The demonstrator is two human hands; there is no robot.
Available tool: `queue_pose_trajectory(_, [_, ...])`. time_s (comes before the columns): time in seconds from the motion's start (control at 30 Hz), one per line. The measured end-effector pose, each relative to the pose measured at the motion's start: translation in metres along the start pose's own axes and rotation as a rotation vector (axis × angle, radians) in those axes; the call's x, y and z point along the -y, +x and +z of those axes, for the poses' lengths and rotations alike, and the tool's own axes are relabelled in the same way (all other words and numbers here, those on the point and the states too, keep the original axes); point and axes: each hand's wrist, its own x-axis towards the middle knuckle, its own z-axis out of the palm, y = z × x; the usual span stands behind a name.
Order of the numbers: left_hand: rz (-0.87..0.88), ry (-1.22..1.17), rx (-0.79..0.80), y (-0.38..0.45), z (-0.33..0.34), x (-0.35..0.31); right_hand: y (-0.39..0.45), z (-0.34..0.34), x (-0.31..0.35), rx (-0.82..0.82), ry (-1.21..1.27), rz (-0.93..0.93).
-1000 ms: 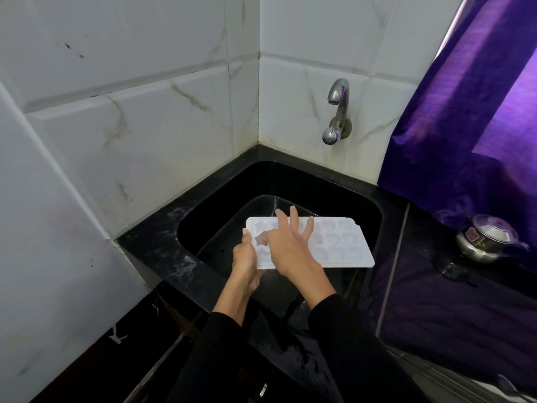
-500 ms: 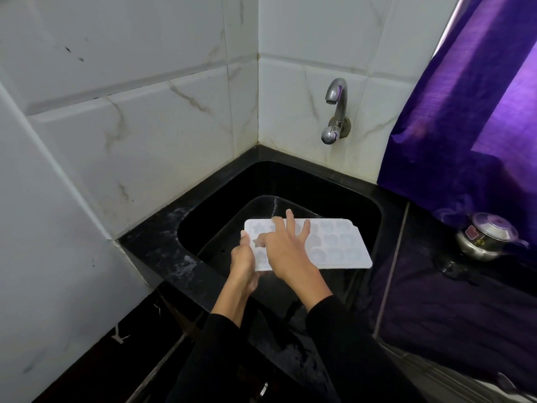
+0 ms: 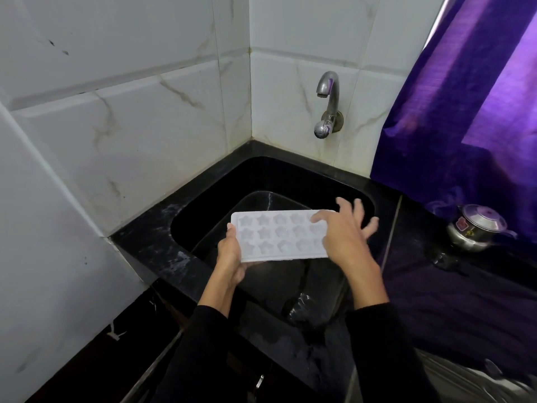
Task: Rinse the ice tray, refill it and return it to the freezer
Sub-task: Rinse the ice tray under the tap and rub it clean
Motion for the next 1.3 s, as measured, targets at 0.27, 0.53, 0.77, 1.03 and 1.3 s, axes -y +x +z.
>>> queue_pose_trajectory(0.27, [0.002, -0.031, -0.001, 0.001, -0.002, -0.002, 0.001, -0.006, -0.035, 0.114, -0.029, 0.23])
queue_pose_trajectory(0.53, [0.009, -0.019, 0.012, 0.0, 0.001, -0.003, 0.001, 0.004, -0.032, 0.166, -0.056, 0.224])
queue_pose_trajectory(0.77, [0.013, -0.026, 0.008, -0.001, 0.003, -0.003, 0.005, 0.003, -0.037, 0.232, -0.036, 0.255])
queue_pose_trajectory(1.03, [0.026, -0.047, 0.002, -0.002, 0.006, -0.004, 0.003, 0.006, -0.034, 0.182, -0.098, 0.192])
queue_pose_trajectory(1.3, [0.01, -0.041, 0.011, -0.002, 0.009, -0.002, 0.0, 0.004, -0.038, 0.203, -0.107, 0.224])
